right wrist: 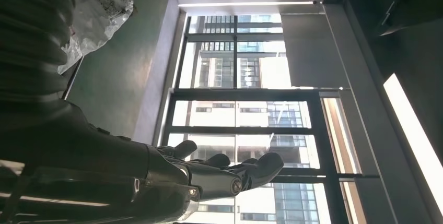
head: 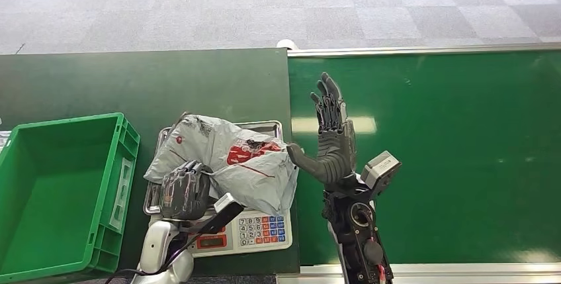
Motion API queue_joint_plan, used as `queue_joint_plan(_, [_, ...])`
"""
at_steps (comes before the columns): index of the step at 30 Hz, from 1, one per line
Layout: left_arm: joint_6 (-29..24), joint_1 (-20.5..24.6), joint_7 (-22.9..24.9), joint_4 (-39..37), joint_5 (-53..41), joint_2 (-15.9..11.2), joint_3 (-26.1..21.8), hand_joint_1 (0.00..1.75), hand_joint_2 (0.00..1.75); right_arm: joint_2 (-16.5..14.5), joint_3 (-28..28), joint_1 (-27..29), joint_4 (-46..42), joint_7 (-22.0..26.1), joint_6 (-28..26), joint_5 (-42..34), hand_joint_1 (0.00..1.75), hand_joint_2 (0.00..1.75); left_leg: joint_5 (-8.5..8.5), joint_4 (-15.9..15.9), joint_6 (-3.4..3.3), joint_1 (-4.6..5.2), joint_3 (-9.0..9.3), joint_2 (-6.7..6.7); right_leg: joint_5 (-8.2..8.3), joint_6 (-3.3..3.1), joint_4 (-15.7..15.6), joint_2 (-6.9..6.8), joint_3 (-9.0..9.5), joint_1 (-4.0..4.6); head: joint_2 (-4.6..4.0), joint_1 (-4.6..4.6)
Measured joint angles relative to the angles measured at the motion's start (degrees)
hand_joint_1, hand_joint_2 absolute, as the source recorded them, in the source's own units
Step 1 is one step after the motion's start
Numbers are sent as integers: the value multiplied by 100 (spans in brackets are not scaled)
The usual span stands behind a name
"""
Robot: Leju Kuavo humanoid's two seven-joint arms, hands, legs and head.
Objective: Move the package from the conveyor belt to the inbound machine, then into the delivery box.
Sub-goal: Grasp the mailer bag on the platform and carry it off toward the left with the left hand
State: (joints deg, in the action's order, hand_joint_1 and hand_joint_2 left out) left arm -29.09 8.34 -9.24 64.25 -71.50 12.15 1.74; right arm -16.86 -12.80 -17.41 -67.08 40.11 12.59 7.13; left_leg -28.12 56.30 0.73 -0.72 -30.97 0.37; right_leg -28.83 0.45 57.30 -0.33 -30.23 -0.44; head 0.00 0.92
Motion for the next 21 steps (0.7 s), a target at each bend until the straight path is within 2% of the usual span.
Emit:
queue_joint_plan(7, [17,-4,-152,-13,148,2,-14,175,175,14,48,18,0,-1,-5,-11,0,175,0,0,0,0,3,0,0,0,0,0,4,0,0,1])
queue_joint_plan(10, [-29,-20,-389,-6,383,5,-21,175,175,16,58,29,0,-1,-9,-17,0,175,0,0,0,0,3,0,0,0,0,0,3,0,0,1])
queue_joint_plan(12, [-85,-70,-717,45,750,9,-26,175,175,17,62,37,1,-1,-9,-25,0,175,0,0,0,0,1,1,0,0,0,0,1,0,0,1])
queue_joint_plan(15, [-175,-251,-1463,314,1731,29,-30,175,175,18,62,39,6,-1,-25,-29,0,175,0,0,0,0,-6,2,0,0,1,1,-5,0,0,0])
queue_joint_plan(18, [-339,-508,-2328,843,2819,53,-32,175,175,17,62,38,28,-2,-58,-43,0,175,0,0,0,0,-15,1,0,0,1,1,-14,0,0,1])
queue_joint_plan(21, [-626,-781,-2894,1491,3303,56,-11,175,175,17,61,34,69,-2,-88,-75,0,175,-1,0,0,0,-21,1,0,0,1,0,-21,0,0,1])
